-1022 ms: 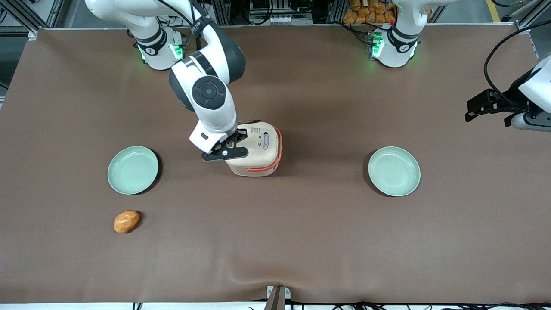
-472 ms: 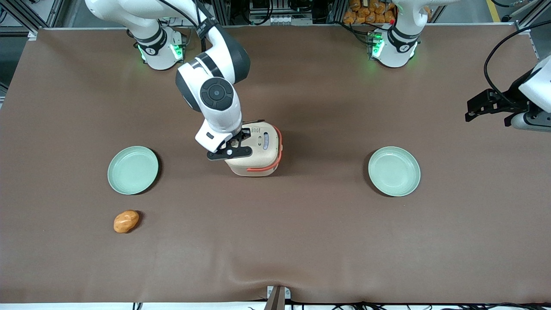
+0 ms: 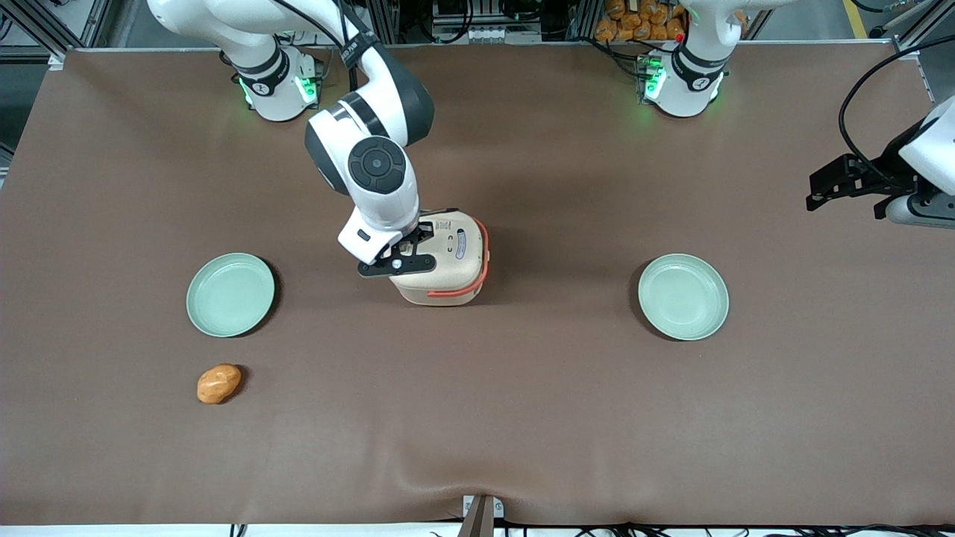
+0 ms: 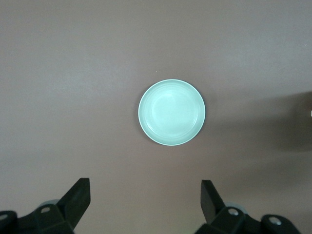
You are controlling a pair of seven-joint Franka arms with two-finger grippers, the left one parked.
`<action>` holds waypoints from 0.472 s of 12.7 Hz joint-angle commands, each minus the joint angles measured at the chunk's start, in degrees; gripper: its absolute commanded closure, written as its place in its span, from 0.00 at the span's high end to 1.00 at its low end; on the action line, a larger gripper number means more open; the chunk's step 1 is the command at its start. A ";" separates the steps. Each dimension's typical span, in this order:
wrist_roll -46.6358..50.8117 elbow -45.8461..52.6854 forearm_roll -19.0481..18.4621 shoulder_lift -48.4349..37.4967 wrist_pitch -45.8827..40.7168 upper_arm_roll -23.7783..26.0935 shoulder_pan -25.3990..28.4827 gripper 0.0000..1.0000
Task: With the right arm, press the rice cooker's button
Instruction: 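Press the closed right gripper down on the rice cooker's lid button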
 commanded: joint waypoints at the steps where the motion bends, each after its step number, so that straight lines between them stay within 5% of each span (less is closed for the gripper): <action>1: 1.15 0.15 -0.86 0.48 -1.83 -0.56 0.42 0.00; 6: 2.38 -0.02 -0.86 2.23 -0.34 -0.56 0.77 0.00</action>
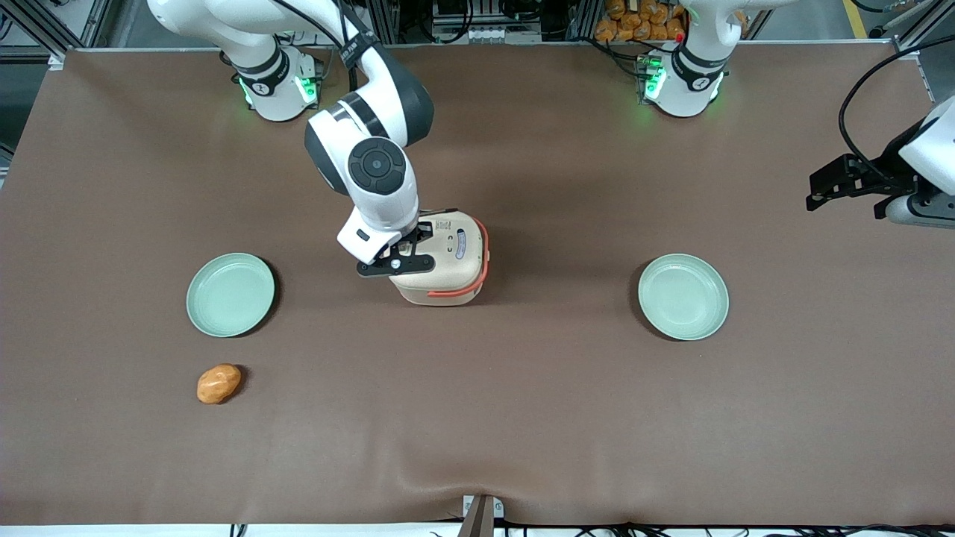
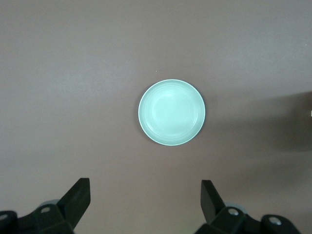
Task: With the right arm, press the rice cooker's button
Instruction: 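Press the closed right gripper down on the rice cooker's lid button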
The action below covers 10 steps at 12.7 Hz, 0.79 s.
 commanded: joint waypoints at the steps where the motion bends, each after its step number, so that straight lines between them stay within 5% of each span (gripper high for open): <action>1: 1.54 -0.38 -0.86 2.85 1.21 -0.52 0.74 0.00; 5: 0.75 -0.30 -0.51 1.90 2.02 -0.61 0.04 0.00; 10: 0.48 10.41 0.63 -6.61 -16.78 -0.96 -5.65 0.05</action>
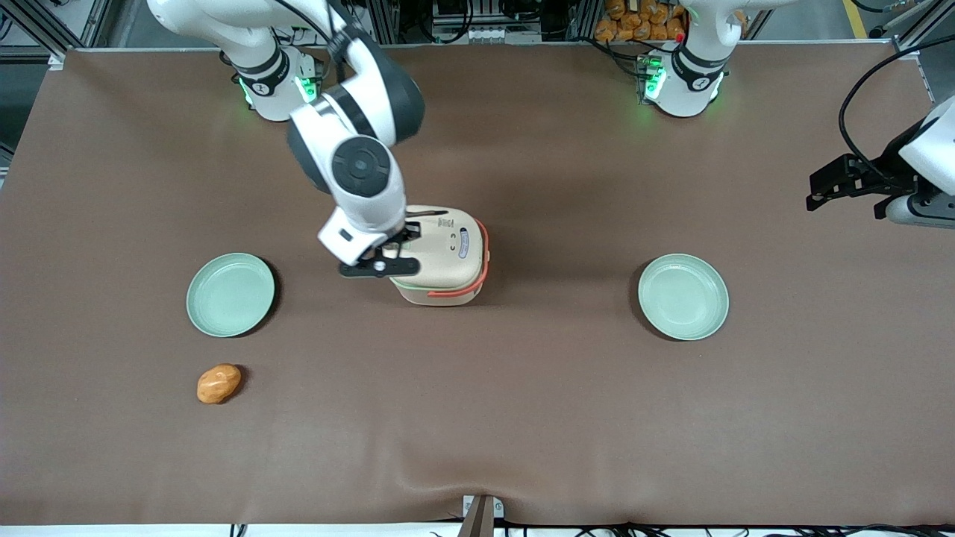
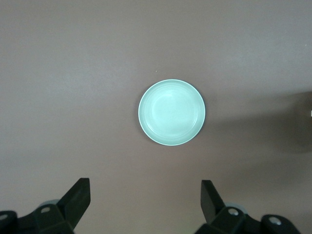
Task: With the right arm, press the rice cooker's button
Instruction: 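Lift the right gripper away as the cooker lid pops open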
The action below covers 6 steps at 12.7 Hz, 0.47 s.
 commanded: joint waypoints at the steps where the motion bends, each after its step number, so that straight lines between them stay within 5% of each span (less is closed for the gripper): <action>1: -1.91 2.73 0.68 -6.10 -5.48 0.42 -5.59 0.10; 5: -15.43 3.96 -0.37 -12.61 -13.91 0.07 -14.99 0.51; 6: -17.63 3.96 -0.37 -14.19 -15.14 0.07 -18.24 0.71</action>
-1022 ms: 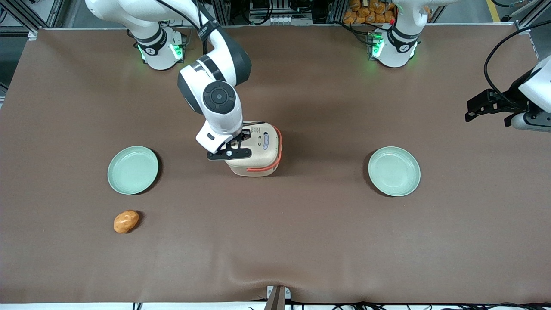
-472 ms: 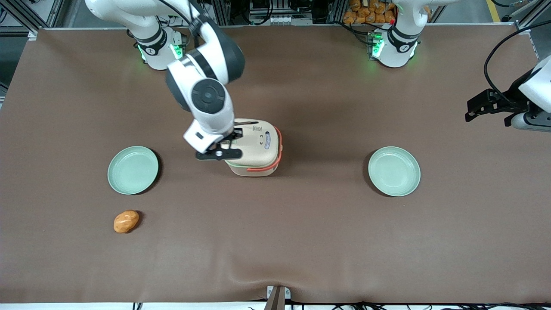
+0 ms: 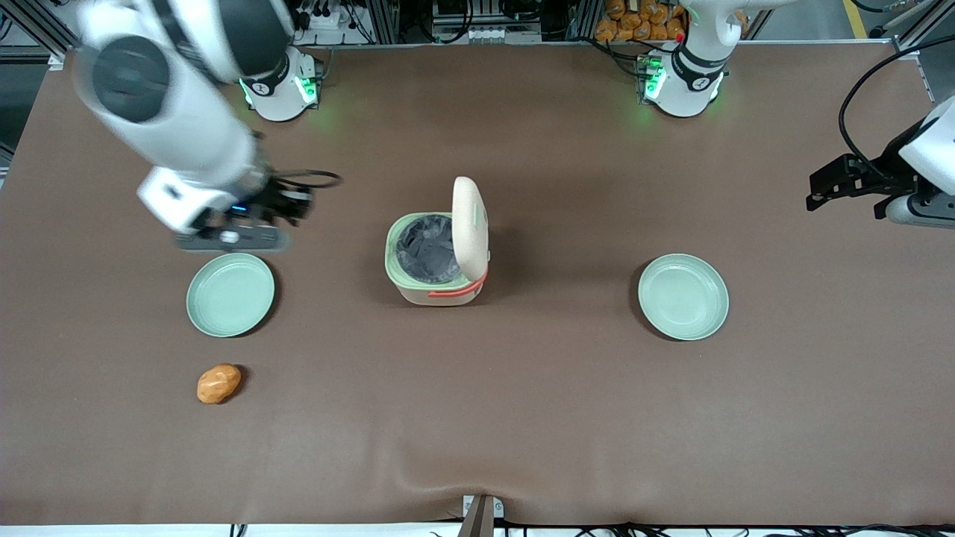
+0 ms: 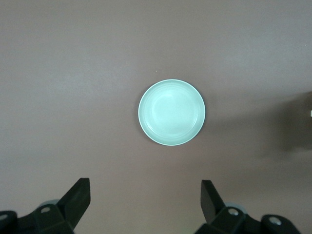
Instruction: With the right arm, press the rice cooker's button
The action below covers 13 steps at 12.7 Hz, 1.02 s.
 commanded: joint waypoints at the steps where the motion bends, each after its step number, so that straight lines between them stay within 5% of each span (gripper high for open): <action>1: -5.48 -0.35 -0.28 -3.61 -3.65 0.98 -8.41 0.92; 2: -6.97 -0.35 -0.20 -4.23 -4.97 0.98 -11.49 1.00; 7: -17.70 -2.45 -0.19 -8.62 -4.55 1.07 -21.09 1.00; 13: -21.75 -16.34 -0.19 -16.89 6.70 1.24 -22.86 1.00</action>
